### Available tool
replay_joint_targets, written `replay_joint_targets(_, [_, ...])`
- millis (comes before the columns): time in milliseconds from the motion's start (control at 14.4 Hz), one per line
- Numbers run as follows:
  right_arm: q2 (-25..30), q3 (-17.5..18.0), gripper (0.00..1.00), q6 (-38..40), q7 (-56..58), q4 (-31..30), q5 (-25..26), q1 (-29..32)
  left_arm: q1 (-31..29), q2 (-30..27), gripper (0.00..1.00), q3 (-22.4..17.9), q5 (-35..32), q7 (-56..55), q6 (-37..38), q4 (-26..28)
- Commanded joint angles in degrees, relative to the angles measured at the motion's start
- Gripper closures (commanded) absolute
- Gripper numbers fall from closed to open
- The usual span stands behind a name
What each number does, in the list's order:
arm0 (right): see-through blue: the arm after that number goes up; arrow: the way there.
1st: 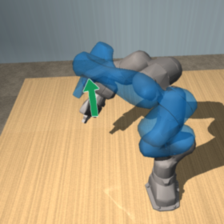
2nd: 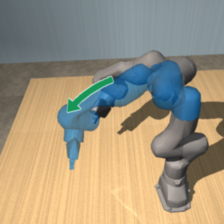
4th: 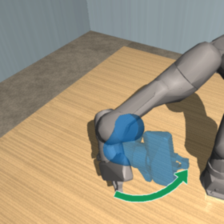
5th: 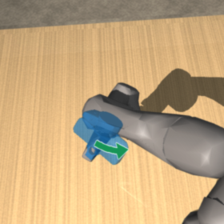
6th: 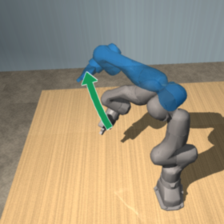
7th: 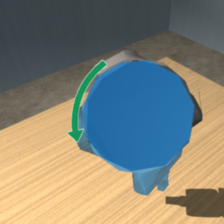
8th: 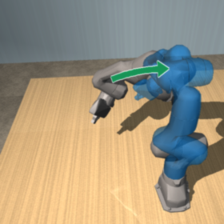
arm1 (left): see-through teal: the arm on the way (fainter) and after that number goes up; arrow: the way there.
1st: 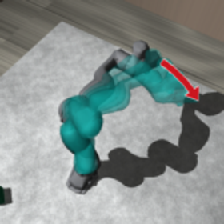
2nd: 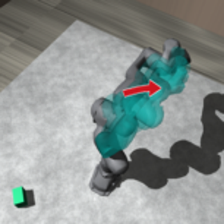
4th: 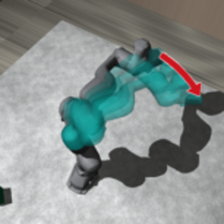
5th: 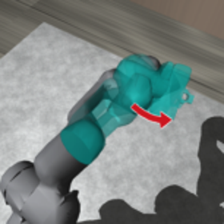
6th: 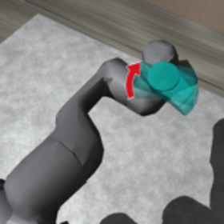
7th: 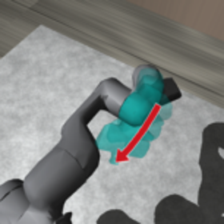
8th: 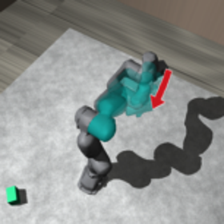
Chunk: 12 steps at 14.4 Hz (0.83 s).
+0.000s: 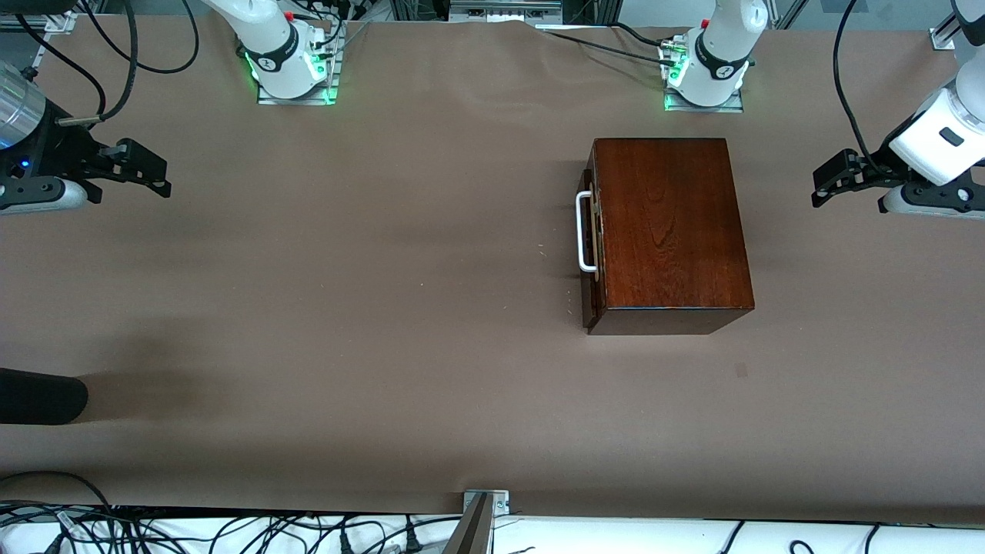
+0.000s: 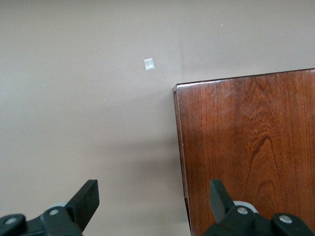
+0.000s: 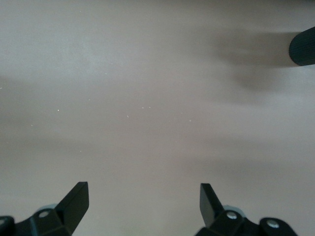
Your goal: Open drawer, take yellow block, close drawer
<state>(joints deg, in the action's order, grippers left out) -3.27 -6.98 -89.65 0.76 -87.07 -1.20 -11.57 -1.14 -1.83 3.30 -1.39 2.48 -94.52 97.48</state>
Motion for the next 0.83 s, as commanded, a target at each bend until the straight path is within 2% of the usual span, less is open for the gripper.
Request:
replay_joint_targets(0, [0.5, 0.1, 0.0, 0.4, -0.1, 0.0, 0.8, -0.2, 0.0, 0.6, 0.0, 0.3, -0.5, 0.2, 1.1, -1.7])
replay_joint_targets(554, [0.5, 0.1, 0.0, 0.4, -0.1, 0.0, 0.8, -0.2, 0.3, 0.5, 0.0, 0.6, -0.1, -0.2, 3.1, -1.8])
replay_joint_targets(762, [0.5, 0.1, 0.0, 0.4, -0.1, 0.0, 0.8, -0.2, 1.2, 1.1, 0.0, 6.6, -3.5, -0.8, 8.5, -2.4])
